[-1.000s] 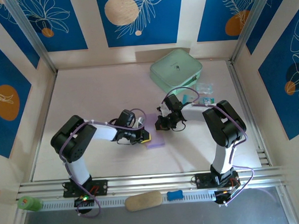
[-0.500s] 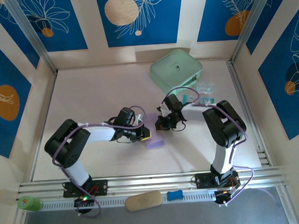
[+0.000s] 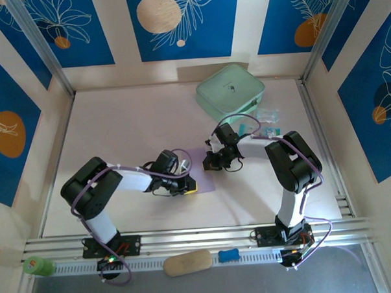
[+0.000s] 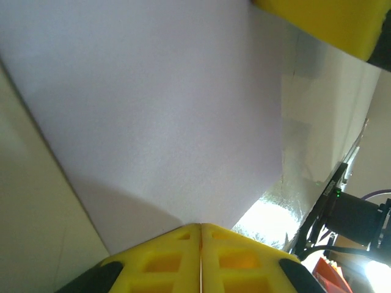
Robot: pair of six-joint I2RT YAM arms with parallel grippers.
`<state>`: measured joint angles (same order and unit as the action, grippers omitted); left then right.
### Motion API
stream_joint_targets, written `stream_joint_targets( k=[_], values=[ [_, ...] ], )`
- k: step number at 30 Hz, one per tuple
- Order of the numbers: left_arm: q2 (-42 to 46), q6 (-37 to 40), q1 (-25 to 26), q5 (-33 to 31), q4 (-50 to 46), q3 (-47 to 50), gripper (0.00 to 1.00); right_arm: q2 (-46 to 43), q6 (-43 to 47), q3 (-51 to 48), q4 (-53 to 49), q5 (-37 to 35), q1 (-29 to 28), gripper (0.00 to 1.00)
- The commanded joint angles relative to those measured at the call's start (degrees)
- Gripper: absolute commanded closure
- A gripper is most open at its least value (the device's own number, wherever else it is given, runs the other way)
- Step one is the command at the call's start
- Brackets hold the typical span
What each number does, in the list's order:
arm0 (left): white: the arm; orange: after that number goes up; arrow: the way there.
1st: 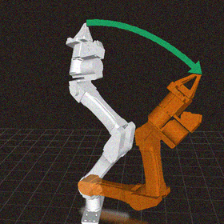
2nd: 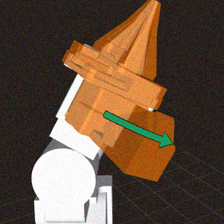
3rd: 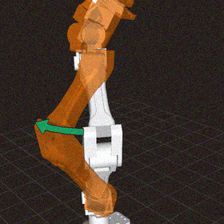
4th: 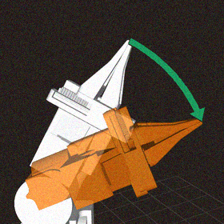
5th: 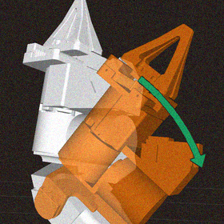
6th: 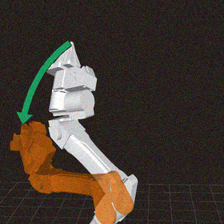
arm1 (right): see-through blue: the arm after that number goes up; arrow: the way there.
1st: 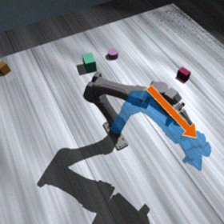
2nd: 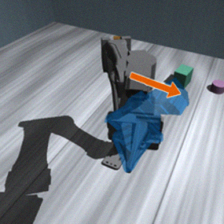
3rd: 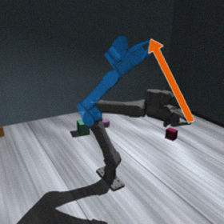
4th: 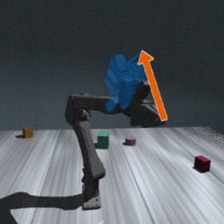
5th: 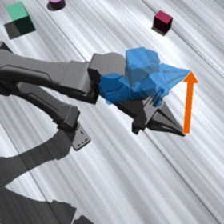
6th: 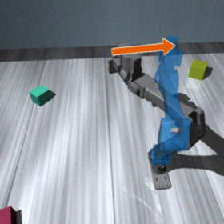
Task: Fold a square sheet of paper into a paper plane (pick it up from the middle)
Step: First fold the square sheet of paper in half at the center of the table.
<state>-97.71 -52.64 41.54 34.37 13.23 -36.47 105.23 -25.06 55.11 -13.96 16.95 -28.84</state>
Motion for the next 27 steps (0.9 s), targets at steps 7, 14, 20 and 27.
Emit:
stream_joint_targets(
  k=[7, 14, 20, 27],
  values=[
    [4.85, 1.71, 1.39, -1.72, -2.93, -0.80, 0.89, 3.29, 0.80, -3.07, -6.17, -7.79, 0.80, 0.98],
    [4.38, 2.42, 1.28, -3.68, -3.15, -2.24, 0.85, 3.08, 0.80, -3.15, -6.17, -7.66, 0.80, 0.98],
    [0.37, 2.64, 1.30, -4.21, -4.57, -1.49, 0.84, 3.05, 0.71, -3.40, -6.08, -7.78, 0.80, 0.98],
    [1.94, 4.86, 1.77, -3.14, -8.27, 1.98, 0.85, 2.83, 0.63, -3.60, -5.91, -7.89, 0.83, 0.98]
  ],
)
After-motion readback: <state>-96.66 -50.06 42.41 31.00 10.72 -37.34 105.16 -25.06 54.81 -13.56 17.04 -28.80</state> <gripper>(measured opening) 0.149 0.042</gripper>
